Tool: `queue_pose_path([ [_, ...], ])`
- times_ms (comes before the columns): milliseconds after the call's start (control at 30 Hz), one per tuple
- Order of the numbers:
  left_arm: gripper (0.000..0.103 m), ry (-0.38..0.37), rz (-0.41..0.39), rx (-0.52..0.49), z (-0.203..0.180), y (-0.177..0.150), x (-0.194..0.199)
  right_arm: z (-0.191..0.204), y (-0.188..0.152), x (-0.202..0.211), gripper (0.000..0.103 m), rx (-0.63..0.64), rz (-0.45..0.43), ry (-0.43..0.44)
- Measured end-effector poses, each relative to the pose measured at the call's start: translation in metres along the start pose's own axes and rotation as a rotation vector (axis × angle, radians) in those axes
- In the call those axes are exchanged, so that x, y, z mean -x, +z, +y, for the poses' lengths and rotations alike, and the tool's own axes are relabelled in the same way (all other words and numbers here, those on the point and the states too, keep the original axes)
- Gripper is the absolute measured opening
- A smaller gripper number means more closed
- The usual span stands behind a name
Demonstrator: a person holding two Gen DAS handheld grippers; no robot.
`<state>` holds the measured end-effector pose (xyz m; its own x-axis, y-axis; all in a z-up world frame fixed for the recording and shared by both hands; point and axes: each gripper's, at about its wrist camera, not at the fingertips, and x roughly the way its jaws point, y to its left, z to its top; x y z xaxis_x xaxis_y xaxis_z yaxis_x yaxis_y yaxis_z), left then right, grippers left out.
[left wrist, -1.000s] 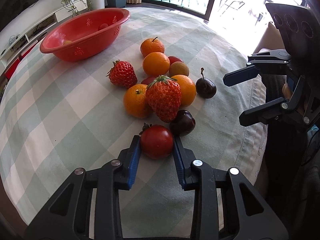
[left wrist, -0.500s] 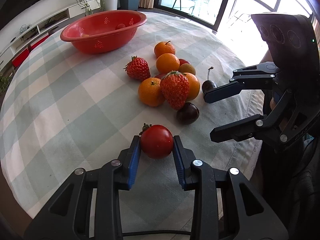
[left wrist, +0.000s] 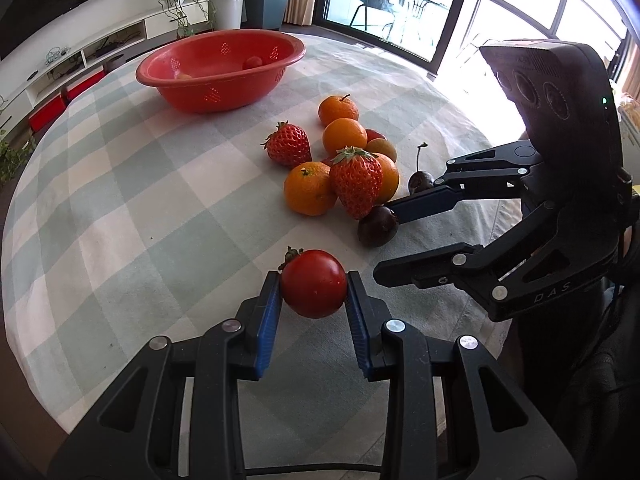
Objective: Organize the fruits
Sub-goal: 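Close the right gripper on the dark plum while the left gripper holds the tomato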
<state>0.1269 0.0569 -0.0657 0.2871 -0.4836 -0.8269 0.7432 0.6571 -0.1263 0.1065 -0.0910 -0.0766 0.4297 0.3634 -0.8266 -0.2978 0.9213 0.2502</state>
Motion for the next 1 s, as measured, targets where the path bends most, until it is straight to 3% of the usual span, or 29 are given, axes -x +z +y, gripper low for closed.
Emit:
queue_pose_path([
  [167, 0.030, -0.002, -0.001, -0.001, 0.001, 0.000, 0.001, -0.002, 0.005, -0.002, 0.045, -0.004, -0.003, -0.031],
  [567, 0.030, 0.006, 0.000, 0.007, 0.001, -0.001, 0.001, 0.002, 0.014, -0.011, 0.044, -0.005, -0.025, -0.088],
  [800, 0.030, 0.003, 0.000, 0.009, 0.001, -0.001, 0.001, 0.001, 0.014, -0.012, 0.034, 0.019, -0.027, -0.112],
  [1000, 0.030, 0.005, 0.002, 0.009, 0.002, 0.000, -0.001, 0.003, 0.011, -0.010, 0.033, 0.035, -0.025, -0.117],
])
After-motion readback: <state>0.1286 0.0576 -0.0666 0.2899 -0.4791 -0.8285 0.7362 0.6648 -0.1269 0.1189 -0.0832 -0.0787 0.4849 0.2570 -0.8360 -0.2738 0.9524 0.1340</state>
